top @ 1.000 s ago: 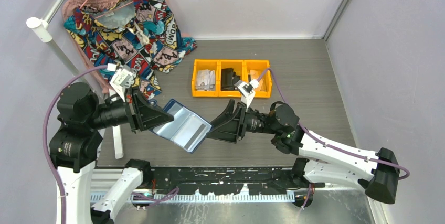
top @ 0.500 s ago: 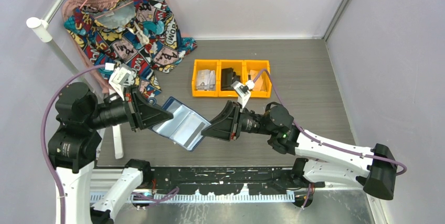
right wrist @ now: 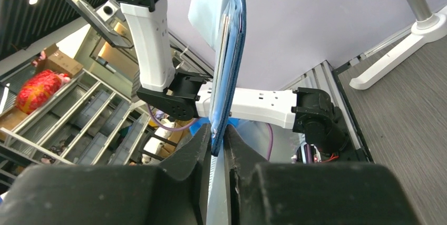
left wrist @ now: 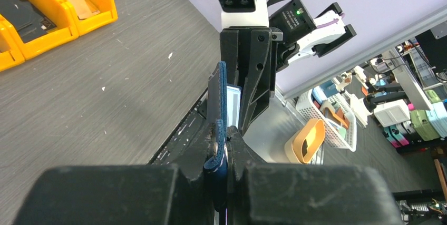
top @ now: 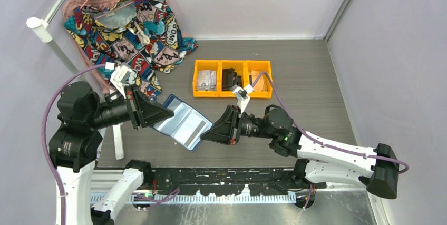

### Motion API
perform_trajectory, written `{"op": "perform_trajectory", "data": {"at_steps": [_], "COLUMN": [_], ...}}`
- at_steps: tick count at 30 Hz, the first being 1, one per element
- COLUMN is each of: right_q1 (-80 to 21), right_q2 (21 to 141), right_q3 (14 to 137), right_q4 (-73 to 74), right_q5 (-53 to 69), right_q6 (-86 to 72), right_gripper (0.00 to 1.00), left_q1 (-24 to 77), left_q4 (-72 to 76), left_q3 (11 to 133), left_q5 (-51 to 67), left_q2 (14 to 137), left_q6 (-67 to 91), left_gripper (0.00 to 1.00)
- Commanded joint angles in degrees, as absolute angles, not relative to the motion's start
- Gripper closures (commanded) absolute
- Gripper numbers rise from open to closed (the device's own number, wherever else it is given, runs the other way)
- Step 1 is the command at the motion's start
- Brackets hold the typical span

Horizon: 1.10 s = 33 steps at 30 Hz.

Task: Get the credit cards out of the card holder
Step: Remove the credit card from the card holder.

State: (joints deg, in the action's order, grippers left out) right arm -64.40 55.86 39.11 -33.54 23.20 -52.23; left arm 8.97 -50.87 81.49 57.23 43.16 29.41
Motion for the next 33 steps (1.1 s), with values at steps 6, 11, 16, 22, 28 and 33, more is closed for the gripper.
{"op": "perform_trajectory", "data": {"at_steps": [6, 11, 16, 22, 28, 33], "right_q1": [-64.8, -65.0, -66.7, -68.6, -71.1, -71.5], "right_q2": [53.9, 53.7, 53.8, 54.2, 53.3, 53.1], "right_q3": [42.8, 43.2, 45.3, 46.0, 46.5, 46.2], "right_q4": [-33.1, -32.8, -27.9, -29.5, -27.9, -27.0], "right_q5": [20.9, 19.9, 14.3, 14.0, 14.5, 13.8], "right_q6": [-49.7, -48.7, -45.4, -43.5, -41.5, -41.1], "right_gripper": [0.9, 0.91, 0.8, 0.8, 0.76, 0.74], "left_q1": [8.7, 8.7, 8.7, 8.7, 8.7, 8.7], "left_q4": [-48.1, -47.9, -47.5, -47.6, -48.3, -48.2], "left_q3": [83.4, 83.3, 82.6, 82.5, 82.5, 82.5], "left_q5": [56.7, 56.7, 56.6, 56.6, 55.7, 55.6], "left_q2": [43.7, 43.8, 43.5, 43.4, 43.6, 43.5], "left_q6": [30.5, 30.9, 31.5, 32.2, 31.4, 31.7], "left_gripper": [1.0, 1.0, 1.0, 1.0, 1.0, 1.0]}}
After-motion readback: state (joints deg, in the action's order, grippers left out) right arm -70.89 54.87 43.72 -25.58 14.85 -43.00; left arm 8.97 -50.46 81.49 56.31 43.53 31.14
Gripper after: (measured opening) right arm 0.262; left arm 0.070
